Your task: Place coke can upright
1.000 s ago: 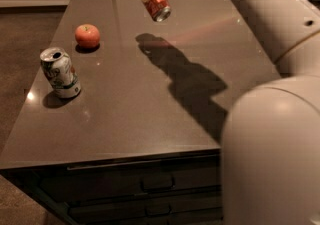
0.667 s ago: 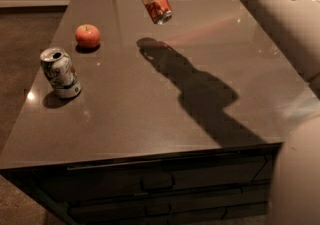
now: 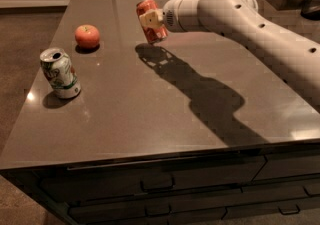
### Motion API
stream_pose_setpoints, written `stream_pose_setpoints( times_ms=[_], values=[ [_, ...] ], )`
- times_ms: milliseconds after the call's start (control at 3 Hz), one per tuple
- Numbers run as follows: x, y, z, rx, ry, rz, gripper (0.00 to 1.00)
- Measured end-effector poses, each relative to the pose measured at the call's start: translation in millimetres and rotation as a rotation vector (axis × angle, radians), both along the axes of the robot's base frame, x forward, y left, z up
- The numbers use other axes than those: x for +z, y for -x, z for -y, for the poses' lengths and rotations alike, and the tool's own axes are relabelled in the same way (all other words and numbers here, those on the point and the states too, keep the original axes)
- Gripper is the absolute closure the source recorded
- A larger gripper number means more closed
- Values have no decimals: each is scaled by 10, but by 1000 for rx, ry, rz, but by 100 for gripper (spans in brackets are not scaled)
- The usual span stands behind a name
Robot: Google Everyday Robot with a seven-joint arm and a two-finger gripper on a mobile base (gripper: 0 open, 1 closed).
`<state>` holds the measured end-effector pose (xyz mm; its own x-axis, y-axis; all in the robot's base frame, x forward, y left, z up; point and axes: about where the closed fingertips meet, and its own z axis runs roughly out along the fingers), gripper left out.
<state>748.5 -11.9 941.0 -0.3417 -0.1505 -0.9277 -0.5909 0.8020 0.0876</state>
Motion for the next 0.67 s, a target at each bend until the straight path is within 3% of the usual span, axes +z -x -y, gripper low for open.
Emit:
stream_pose_setpoints(
  times_ms=[667],
  values=[
    [167,73,142,13,-160,230,100]
  ],
)
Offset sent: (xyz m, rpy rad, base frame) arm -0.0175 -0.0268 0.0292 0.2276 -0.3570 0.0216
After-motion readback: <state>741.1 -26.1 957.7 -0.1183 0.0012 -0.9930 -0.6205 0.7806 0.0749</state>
